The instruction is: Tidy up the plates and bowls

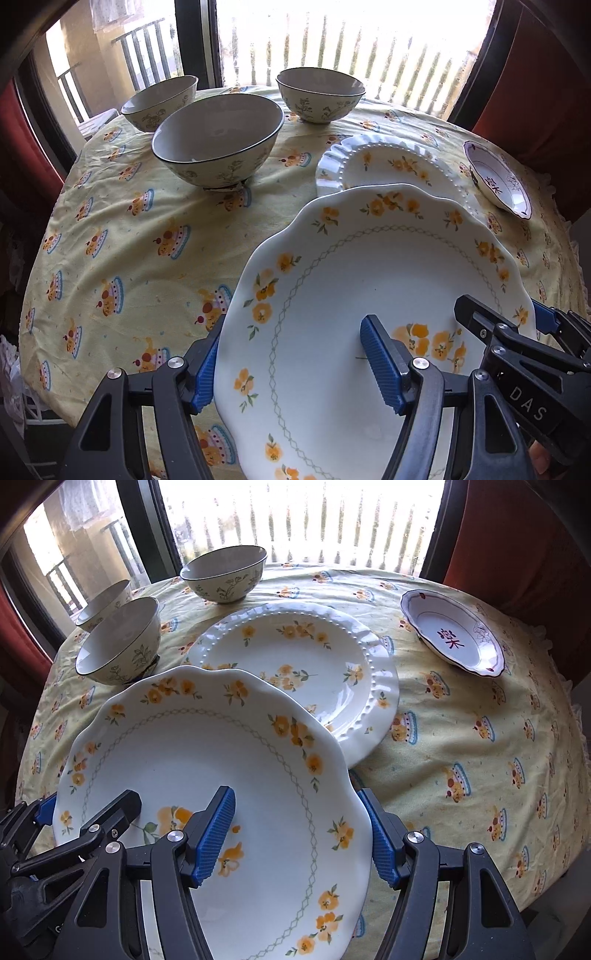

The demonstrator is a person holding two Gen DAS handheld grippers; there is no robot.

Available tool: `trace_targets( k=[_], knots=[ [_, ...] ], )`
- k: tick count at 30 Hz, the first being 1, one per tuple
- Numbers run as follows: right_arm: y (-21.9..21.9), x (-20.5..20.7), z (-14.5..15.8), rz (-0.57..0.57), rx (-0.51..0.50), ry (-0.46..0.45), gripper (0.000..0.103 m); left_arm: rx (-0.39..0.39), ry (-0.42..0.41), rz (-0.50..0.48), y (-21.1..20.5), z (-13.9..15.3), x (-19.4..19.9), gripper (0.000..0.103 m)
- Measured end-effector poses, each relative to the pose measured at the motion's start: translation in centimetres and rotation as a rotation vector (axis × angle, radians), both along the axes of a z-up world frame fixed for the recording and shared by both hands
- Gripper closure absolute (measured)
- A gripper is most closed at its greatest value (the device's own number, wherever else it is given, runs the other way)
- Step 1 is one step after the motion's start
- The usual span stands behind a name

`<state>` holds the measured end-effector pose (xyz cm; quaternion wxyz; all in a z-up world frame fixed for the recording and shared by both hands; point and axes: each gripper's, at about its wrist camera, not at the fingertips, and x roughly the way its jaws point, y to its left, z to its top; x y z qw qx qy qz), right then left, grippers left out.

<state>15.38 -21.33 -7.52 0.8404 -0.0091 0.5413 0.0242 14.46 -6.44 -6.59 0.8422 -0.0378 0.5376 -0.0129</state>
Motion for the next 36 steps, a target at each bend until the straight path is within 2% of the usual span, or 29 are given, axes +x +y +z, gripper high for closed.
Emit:
trace_targets(
  k=[8,16,27,36],
  knots=[
    [-6.2,-0.4,-0.1,-0.028,-0.018,-0.011,0.032,-0.015,-0.007,-0.038,-6.2,-0.2,0.5,0.033],
    [-12.3,-1.2,-0.6,-0.109,-0.010,0.004,0.031,-0.018,0.009,-0.110,-11.3,-0.5,0.4,0.033],
    [-18.0,-1.7,-1.7,-0.197,-0.033,0.036,0.031,-0.036,0.050,-0.191,-16.9,-2.2,0.3,0.033],
    [-21.0,-0.7,-3.5,-0.224,-0.025,0.096,0.032,-0.019,0.084,-0.206,-19.5,-3.9,0.9,0.033]
  ],
)
